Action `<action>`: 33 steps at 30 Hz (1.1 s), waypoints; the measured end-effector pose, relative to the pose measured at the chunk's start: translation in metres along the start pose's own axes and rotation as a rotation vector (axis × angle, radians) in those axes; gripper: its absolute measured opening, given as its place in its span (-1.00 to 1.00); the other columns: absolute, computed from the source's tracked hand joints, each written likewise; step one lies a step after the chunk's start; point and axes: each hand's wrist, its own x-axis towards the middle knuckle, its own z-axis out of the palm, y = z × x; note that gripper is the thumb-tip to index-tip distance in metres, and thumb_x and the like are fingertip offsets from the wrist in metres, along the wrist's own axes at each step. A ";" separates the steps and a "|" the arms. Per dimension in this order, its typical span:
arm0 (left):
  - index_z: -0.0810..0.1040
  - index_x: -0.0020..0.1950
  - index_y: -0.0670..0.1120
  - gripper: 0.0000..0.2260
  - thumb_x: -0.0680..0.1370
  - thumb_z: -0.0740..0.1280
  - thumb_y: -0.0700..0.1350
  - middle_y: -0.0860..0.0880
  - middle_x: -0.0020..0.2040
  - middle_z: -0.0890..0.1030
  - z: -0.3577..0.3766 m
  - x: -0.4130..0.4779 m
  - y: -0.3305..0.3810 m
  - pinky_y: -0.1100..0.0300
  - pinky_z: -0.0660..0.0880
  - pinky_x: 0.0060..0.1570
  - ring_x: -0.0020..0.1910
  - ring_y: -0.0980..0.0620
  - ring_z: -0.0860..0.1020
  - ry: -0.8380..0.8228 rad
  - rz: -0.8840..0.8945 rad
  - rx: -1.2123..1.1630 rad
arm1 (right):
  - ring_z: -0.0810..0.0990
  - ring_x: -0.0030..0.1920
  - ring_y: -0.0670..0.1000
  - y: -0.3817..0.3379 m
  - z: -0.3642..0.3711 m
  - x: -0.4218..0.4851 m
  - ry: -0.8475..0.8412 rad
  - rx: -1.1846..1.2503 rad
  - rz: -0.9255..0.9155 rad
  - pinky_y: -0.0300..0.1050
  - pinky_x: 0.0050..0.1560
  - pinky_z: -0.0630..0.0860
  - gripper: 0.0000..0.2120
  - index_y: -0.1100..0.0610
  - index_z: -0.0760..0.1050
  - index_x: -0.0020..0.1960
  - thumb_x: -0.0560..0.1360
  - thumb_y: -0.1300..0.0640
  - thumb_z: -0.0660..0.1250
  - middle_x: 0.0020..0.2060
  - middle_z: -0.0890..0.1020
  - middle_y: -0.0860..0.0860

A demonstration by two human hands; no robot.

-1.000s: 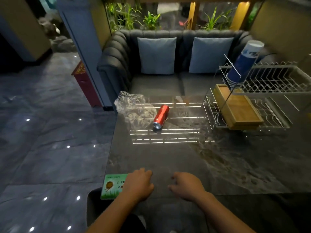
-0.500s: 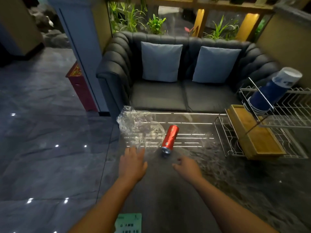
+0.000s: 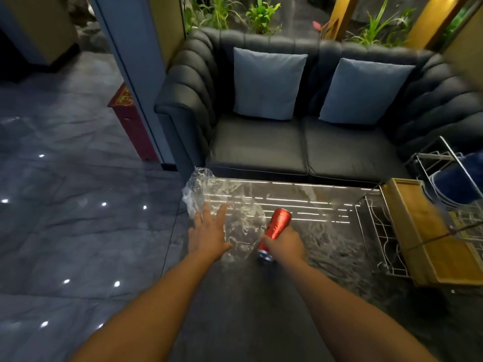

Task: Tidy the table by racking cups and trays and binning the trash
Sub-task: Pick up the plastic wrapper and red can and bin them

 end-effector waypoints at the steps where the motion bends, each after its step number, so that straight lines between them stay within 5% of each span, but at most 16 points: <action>1: -0.15 0.60 0.16 0.00 0.43 0.51 0.09 -0.19 0.63 -0.09 0.003 0.002 0.000 -0.24 0.33 0.39 0.57 -0.28 0.04 -0.007 -0.005 0.023 | 0.62 0.13 0.21 0.000 0.003 0.002 0.004 -0.004 0.001 0.09 0.13 0.57 -0.30 0.21 0.44 0.27 0.36 -0.27 0.46 0.16 0.59 0.18; 8: 0.24 0.52 0.14 -0.40 0.52 0.33 -0.15 -0.08 0.22 0.50 0.020 0.001 -0.018 -0.03 0.39 0.18 0.19 -0.10 0.47 0.082 0.082 0.109 | 0.61 0.13 0.24 0.001 0.010 0.001 -0.013 -0.031 0.007 0.06 0.09 0.55 -0.40 0.23 0.40 0.28 0.39 -0.08 0.45 0.18 0.57 0.19; 19: 0.52 0.35 -0.02 -0.52 0.43 0.43 -0.22 -0.10 0.04 0.55 0.015 -0.063 -0.054 0.02 0.54 -0.03 0.04 -0.11 0.52 0.167 0.116 -0.201 | 0.62 0.06 0.11 0.034 0.009 -0.052 0.001 0.021 -0.090 0.01 0.06 0.58 -0.44 0.10 0.46 0.27 0.34 -0.06 0.48 0.11 0.64 0.08; 33: 0.52 0.37 0.01 -0.49 0.44 0.50 -0.17 -0.05 0.10 0.56 0.026 -0.255 -0.099 0.10 0.46 0.03 0.06 0.02 0.50 0.308 -0.233 -0.416 | 0.61 0.04 0.01 0.051 0.034 -0.136 -0.160 0.034 -0.384 -0.06 -0.01 0.54 -0.44 -0.03 0.44 0.31 0.35 -0.10 0.47 0.13 0.62 -0.02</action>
